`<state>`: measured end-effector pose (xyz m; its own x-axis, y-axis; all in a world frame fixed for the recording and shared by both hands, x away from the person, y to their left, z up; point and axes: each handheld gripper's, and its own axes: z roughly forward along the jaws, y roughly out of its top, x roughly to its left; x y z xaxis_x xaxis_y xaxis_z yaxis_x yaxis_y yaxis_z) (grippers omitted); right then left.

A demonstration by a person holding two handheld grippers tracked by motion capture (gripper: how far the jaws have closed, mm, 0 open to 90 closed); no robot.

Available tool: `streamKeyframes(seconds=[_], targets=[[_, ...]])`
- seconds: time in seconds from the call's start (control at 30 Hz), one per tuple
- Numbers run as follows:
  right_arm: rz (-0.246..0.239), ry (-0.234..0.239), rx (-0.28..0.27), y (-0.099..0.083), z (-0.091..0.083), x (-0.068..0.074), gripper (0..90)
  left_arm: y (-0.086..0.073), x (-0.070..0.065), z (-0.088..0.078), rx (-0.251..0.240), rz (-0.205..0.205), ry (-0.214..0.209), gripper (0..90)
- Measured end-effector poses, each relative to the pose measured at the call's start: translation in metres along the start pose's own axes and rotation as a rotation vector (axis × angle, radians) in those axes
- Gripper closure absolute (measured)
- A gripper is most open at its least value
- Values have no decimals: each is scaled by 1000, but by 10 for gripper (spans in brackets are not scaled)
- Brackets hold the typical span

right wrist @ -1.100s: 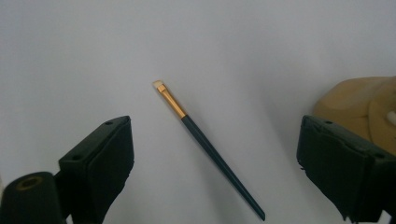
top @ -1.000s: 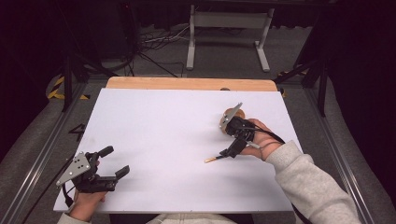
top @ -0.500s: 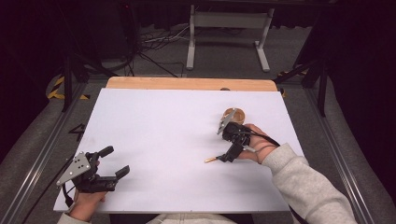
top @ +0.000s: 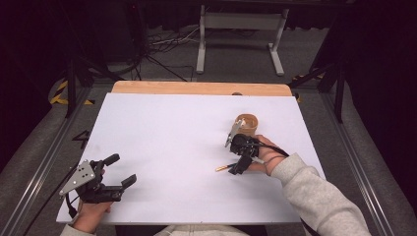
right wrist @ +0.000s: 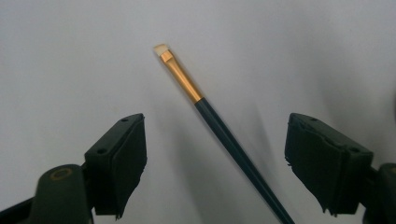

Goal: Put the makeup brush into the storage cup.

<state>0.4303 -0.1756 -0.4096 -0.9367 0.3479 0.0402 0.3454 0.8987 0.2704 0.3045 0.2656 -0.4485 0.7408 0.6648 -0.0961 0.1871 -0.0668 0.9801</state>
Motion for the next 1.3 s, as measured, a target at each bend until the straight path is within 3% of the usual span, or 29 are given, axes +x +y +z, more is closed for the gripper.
streamKeyframes(seconds=[0.47, 0.6, 0.83, 1.3], targets=[[-10, -8, 37, -1, 11, -2, 292, 0, 1, 0, 3, -1, 0, 55], [-12, -18, 42, -1, 12, -2, 357, 0, 1, 0, 4, -3, 1, 55], [-57, -48, 58, 1, 13, -1, 482, 0, 1, 0, 4, -4, 3, 57], [-141, -28, 89, 3, 11, 2, 742, 0, 1, 0, 6, -5, 2, 58]])
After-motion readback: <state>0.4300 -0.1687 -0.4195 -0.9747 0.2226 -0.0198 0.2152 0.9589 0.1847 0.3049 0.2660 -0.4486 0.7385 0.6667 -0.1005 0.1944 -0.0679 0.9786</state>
